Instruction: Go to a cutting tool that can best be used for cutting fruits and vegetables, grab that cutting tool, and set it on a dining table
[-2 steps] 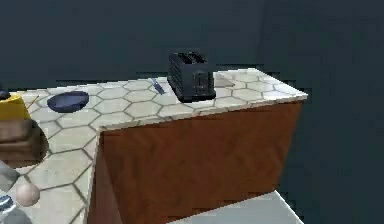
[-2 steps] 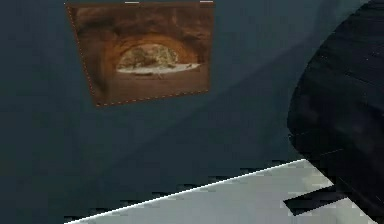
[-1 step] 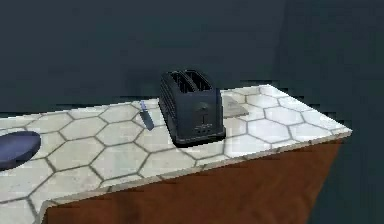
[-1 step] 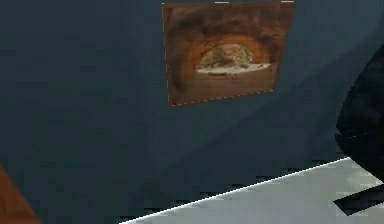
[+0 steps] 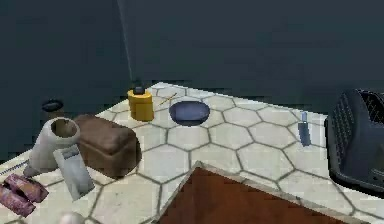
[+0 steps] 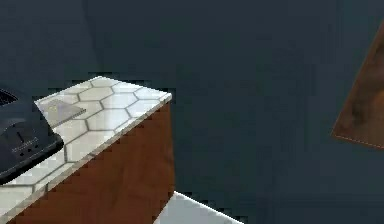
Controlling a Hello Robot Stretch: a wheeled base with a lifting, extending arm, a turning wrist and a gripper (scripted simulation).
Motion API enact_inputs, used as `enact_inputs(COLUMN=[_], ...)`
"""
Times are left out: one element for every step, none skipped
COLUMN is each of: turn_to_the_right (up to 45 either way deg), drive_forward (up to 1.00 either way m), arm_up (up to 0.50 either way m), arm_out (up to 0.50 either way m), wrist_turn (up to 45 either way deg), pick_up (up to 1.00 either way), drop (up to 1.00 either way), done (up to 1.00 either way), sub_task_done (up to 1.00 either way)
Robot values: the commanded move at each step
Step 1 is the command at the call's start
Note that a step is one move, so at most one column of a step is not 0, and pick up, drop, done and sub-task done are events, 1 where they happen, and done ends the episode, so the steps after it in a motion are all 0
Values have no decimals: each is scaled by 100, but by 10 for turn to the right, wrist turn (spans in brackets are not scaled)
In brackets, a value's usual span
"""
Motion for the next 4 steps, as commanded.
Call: enact_inputs(turn_to_the_right=[-450,-120,-30,450], drive_forward=[0,0,0,0], arm_up=[0,0,0,0], arm_out=[0,0,0,0], wrist_turn=[0,0,0,0], pick_up=[0,0,0,0], drop=[0,0,0,0], done=[0,0,0,0], sub_task_done=[0,0,0,0])
